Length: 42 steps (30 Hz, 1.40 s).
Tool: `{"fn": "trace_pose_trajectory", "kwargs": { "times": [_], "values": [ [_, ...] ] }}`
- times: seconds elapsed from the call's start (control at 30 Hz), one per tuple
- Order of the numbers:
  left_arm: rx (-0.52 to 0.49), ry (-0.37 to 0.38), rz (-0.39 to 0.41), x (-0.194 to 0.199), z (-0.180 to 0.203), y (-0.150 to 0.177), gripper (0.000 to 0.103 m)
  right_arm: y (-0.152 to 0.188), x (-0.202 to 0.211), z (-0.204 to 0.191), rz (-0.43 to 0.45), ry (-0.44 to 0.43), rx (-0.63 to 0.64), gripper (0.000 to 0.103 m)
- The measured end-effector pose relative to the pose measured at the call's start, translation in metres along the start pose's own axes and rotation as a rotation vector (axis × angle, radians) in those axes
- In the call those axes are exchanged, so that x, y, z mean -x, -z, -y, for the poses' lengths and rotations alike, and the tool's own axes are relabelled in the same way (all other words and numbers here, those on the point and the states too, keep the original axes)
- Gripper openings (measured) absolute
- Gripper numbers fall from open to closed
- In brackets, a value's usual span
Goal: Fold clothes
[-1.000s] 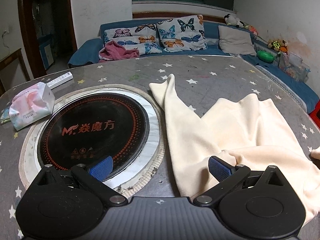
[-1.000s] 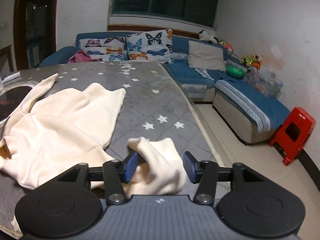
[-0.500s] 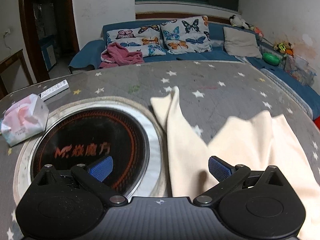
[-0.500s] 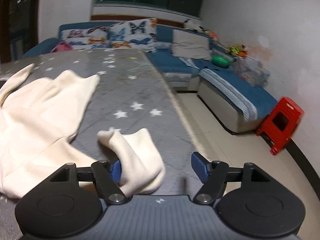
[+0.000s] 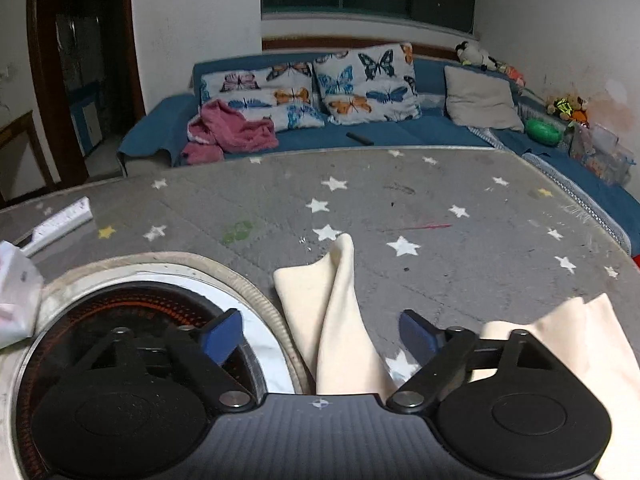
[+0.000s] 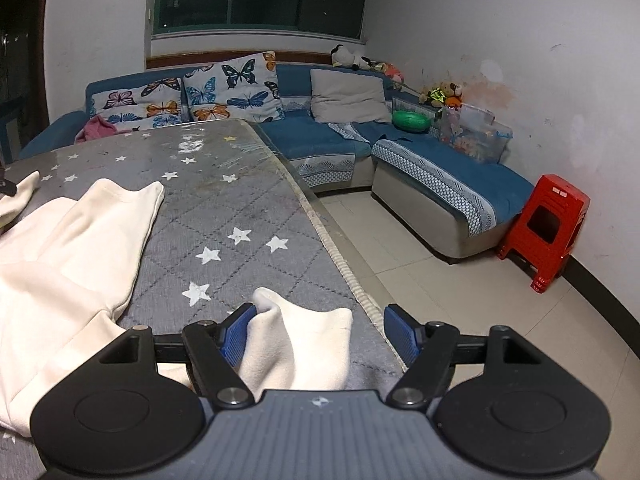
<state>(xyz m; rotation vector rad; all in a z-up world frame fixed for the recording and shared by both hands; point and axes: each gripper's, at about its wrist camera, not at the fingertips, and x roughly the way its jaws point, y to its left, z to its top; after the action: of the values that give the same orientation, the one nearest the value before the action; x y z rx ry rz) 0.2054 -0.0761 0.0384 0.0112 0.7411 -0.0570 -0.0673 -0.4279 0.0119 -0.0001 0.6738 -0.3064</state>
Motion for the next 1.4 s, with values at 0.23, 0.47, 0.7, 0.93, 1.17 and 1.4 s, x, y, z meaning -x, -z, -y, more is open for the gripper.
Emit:
{"fn": "trace_pose_trajectory", "kwargs": {
  "times": [0.23, 0.47, 0.7, 0.93, 1.17, 1.4],
  "values": [
    [0.026, 0.062, -0.037, -0.020, -0.008, 0.003, 0.044, -0.005, 0.000, -0.006, 0.017, -0.012, 0.022, 0.072],
    [0.021, 0.098, -0.006, -0.008, -0.011, 0.007, 0.010, -0.006, 0.002, -0.014, 0.027, -0.029, 0.047, 0.072],
    [0.099, 0.061, 0.055, 0.033, -0.042, 0.010, 0.008, -0.008, 0.013, -0.024, 0.053, -0.066, 0.083, 0.072],
    [0.176, -0.007, 0.151, 0.103, -0.089, 0.028, 0.008, -0.011, 0.024, -0.048, 0.084, -0.162, 0.158, 0.072],
    [0.271, -0.070, 0.203, 0.165, -0.128, 0.072, 0.008, -0.015, 0.039, -0.092, 0.088, -0.376, 0.274, 0.072],
    [0.368, -0.134, 0.215, 0.206, -0.158, 0.118, 0.007, -0.003, 0.041, -0.150, 0.013, -0.589, 0.411, 0.072]
  ]
}}
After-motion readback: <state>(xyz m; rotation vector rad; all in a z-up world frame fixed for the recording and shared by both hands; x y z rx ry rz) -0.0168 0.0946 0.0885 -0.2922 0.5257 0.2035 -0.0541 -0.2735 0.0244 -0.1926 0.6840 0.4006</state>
